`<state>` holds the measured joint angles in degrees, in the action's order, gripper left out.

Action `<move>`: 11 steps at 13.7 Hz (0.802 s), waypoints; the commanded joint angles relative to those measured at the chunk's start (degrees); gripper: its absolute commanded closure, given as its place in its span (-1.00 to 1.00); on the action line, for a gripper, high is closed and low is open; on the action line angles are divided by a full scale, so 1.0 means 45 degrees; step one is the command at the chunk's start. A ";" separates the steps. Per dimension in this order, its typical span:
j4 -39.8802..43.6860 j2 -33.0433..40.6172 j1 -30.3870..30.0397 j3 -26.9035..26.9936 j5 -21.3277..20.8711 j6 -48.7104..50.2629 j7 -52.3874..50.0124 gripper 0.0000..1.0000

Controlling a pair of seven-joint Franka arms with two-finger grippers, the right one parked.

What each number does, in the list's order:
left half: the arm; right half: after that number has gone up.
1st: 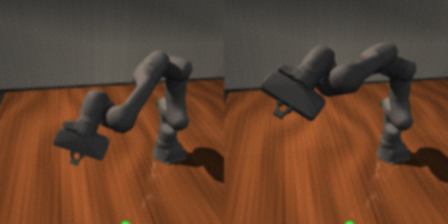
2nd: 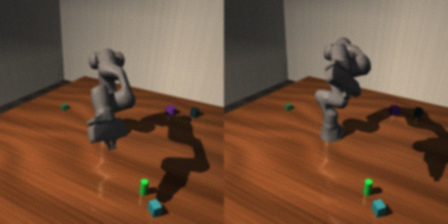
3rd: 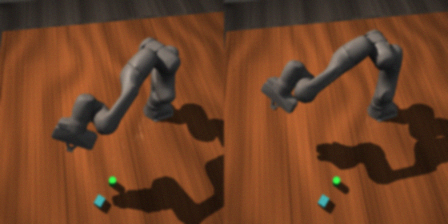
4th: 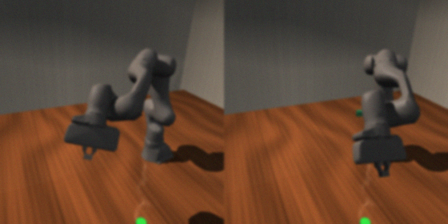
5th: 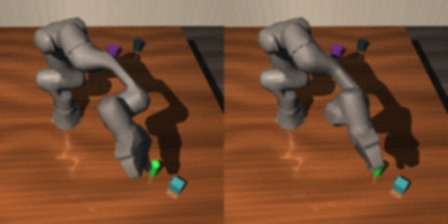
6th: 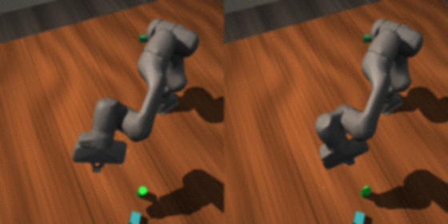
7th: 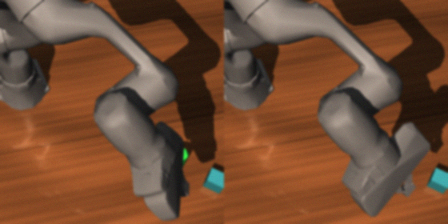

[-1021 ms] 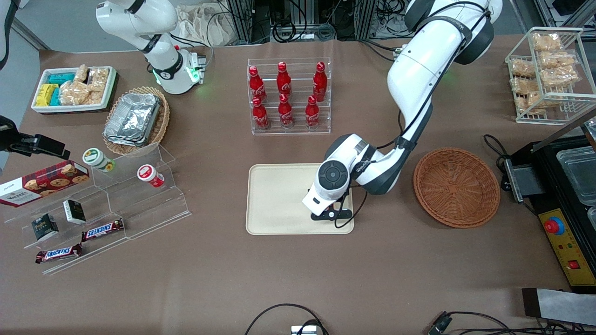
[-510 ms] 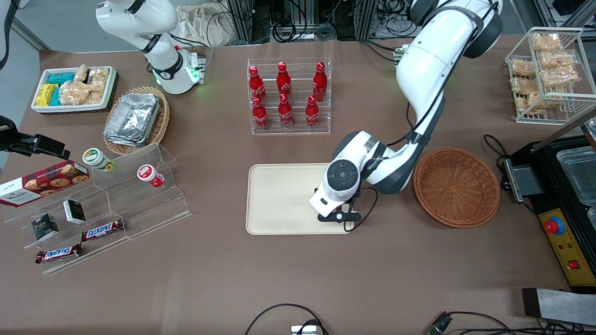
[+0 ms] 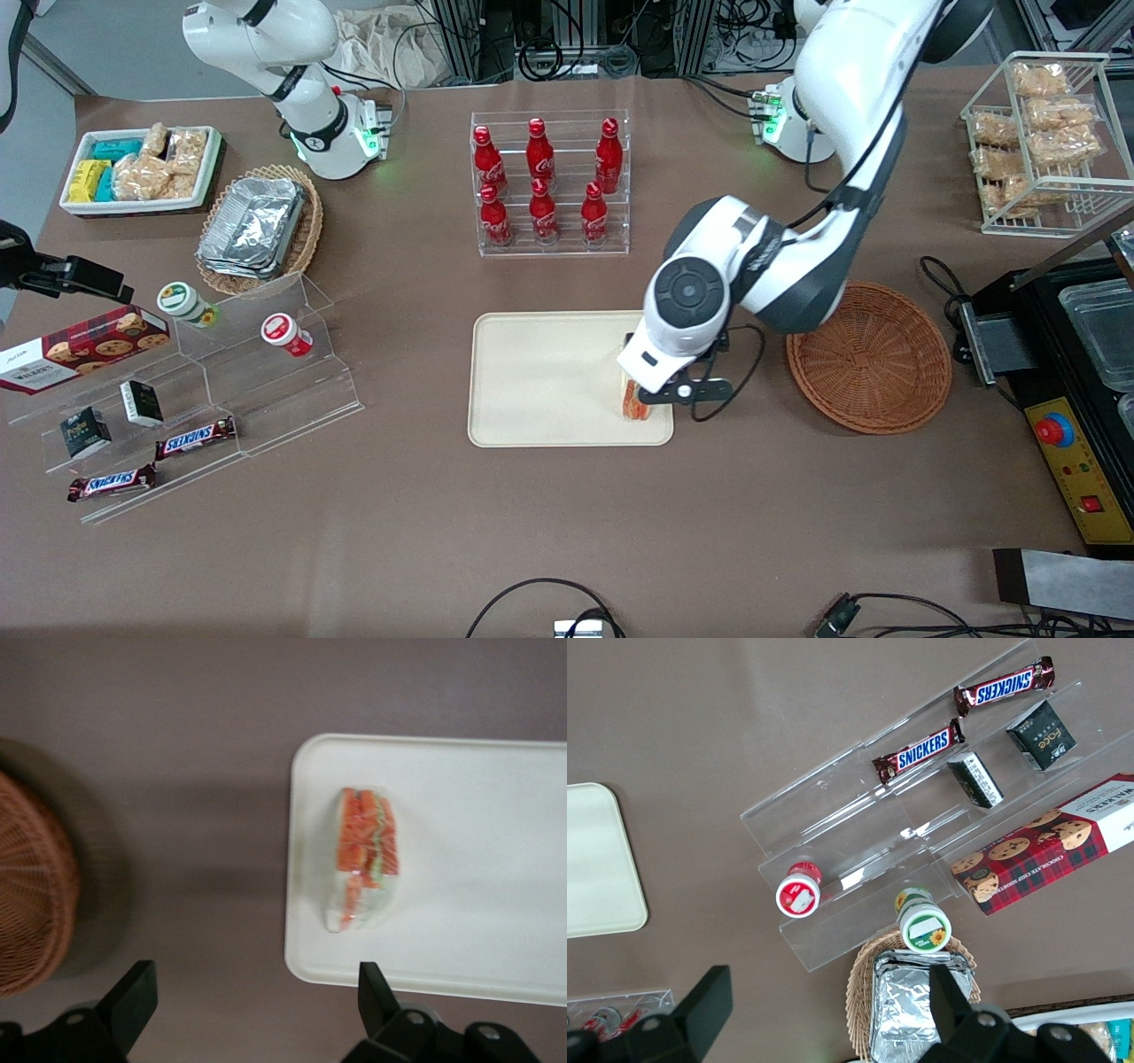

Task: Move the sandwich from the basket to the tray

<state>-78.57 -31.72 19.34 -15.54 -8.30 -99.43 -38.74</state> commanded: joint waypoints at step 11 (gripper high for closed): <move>-0.4457 0.5995 -0.4800 0.0036 0.1355 0.0764 0.4503 -1.00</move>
<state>-99.94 -6.00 2.29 -14.92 -4.18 -98.29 -22.49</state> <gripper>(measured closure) 0.000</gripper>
